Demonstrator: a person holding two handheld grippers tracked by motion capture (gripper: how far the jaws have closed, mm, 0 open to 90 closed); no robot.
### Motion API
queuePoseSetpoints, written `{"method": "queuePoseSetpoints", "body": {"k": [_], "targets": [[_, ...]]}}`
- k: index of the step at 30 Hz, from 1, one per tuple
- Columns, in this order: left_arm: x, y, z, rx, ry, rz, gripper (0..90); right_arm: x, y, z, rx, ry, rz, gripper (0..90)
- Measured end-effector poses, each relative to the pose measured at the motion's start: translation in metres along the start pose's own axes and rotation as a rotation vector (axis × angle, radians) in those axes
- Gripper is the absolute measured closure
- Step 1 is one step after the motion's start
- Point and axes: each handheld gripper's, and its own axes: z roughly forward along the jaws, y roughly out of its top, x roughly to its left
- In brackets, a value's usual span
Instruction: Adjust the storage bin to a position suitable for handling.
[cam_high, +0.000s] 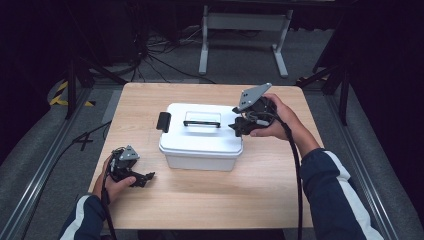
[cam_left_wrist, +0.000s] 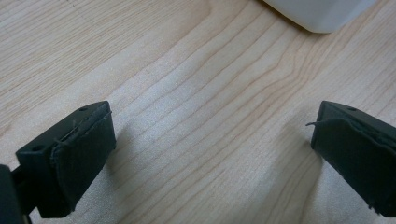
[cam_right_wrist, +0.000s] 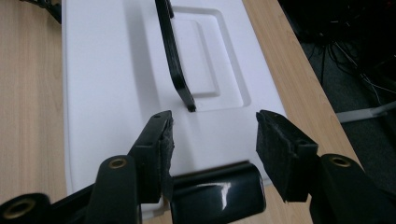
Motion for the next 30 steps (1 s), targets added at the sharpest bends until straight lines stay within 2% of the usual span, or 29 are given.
{"method": "queuePoseSetpoints", "body": {"k": [10, 17, 22, 23, 30], "targets": [[0.000, 0.000, 0.000, -0.002, 0.003, 0.002, 0.3, 0.005, 0.025, 0.022, 0.036, 0.040, -0.061, 49.1], [0.000, 0.000, 0.000, -0.001, 0.003, 0.002, 0.2, 0.005, 0.033, 0.035, 0.089, 0.055, -0.067, 49.1], [0.000, 0.000, 0.000, 0.000, 0.001, -0.001, 0.2, 0.004, 0.038, 0.042, 0.103, 0.054, -0.073, 49.9], [0.000, 0.000, 0.000, 0.000, 0.001, -0.001, 0.2, 0.003, 0.039, 0.044, 0.102, 0.043, -0.079, 51.0], [0.000, 0.000, 0.000, -0.002, 0.003, 0.002, 0.2, 0.005, 0.046, 0.054, 0.142, 0.058, -0.140, 61.4]]}}
